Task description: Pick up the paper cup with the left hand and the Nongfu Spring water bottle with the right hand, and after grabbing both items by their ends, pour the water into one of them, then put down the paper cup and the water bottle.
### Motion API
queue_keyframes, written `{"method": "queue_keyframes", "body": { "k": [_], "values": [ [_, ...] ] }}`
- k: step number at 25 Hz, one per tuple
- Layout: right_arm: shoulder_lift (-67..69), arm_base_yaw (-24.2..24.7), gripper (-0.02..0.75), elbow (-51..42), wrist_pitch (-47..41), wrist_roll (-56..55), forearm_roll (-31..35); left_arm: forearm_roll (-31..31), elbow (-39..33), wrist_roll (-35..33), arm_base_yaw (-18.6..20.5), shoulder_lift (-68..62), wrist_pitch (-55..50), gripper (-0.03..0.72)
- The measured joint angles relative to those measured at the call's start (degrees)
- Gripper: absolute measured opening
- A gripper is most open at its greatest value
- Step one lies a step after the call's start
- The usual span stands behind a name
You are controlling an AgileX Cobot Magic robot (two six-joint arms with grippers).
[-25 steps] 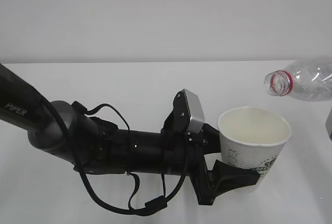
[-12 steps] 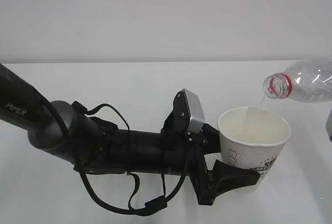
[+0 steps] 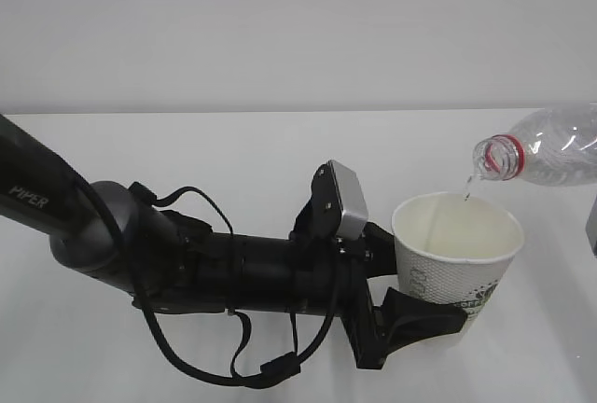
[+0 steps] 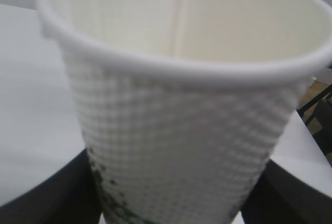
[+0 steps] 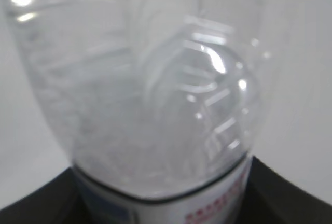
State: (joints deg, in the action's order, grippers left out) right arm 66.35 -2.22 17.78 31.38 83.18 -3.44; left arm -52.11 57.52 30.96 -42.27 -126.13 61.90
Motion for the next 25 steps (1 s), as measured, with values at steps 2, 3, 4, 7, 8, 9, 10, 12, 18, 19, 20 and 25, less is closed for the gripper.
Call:
{"method": "queue_keyframes", "body": {
  "k": [2, 3, 4, 7, 8, 9, 10, 12, 18, 19, 20, 25],
  "values": [
    [0.0, 0.0, 0.44, 0.0, 0.0, 0.0, 0.1, 0.0, 0.0, 0.0, 0.0, 0.0, 0.0, 0.524],
    [0.0, 0.0, 0.44, 0.0, 0.0, 0.0, 0.1, 0.0, 0.0, 0.0, 0.0, 0.0, 0.0, 0.524],
    [0.0, 0.0, 0.44, 0.0, 0.0, 0.0, 0.1, 0.0, 0.0, 0.0, 0.0, 0.0, 0.0, 0.524],
    [0.0, 0.0, 0.44, 0.0, 0.0, 0.0, 0.1, 0.0, 0.0, 0.0, 0.0, 0.0, 0.0, 0.524],
    [0.0, 0.0, 0.44, 0.0, 0.0, 0.0, 0.1, 0.0, 0.0, 0.0, 0.0, 0.0, 0.0, 0.524],
    [0.0, 0.0, 0.44, 0.0, 0.0, 0.0, 0.1, 0.0, 0.0, 0.0, 0.0, 0.0, 0.0, 0.524],
    [0.0, 0.0, 0.44, 0.0, 0.0, 0.0, 0.1, 0.0, 0.0, 0.0, 0.0, 0.0, 0.0, 0.524],
    [0.0, 0.0, 0.44, 0.0, 0.0, 0.02, 0.34, 0.0, 0.0, 0.0, 0.0, 0.0, 0.0, 0.524],
    [0.0, 0.0, 0.44, 0.0, 0.0, 0.12, 0.43, 0.0, 0.0, 0.0, 0.0, 0.0, 0.0, 0.524],
    [0.0, 0.0, 0.44, 0.0, 0.0, 0.12, 0.43, 0.0, 0.0, 0.0, 0.0, 0.0, 0.0, 0.524],
    [0.0, 0.0, 0.44, 0.0, 0.1, 0.14, 0.48, 0.0, 0.0, 0.0, 0.0, 0.0, 0.0, 0.524],
    [0.0, 0.0, 0.44, 0.0, 0.04, 0.93, 0.57, 0.0, 0.0, 0.0, 0.0, 0.0, 0.0, 0.524]
  ]
}}
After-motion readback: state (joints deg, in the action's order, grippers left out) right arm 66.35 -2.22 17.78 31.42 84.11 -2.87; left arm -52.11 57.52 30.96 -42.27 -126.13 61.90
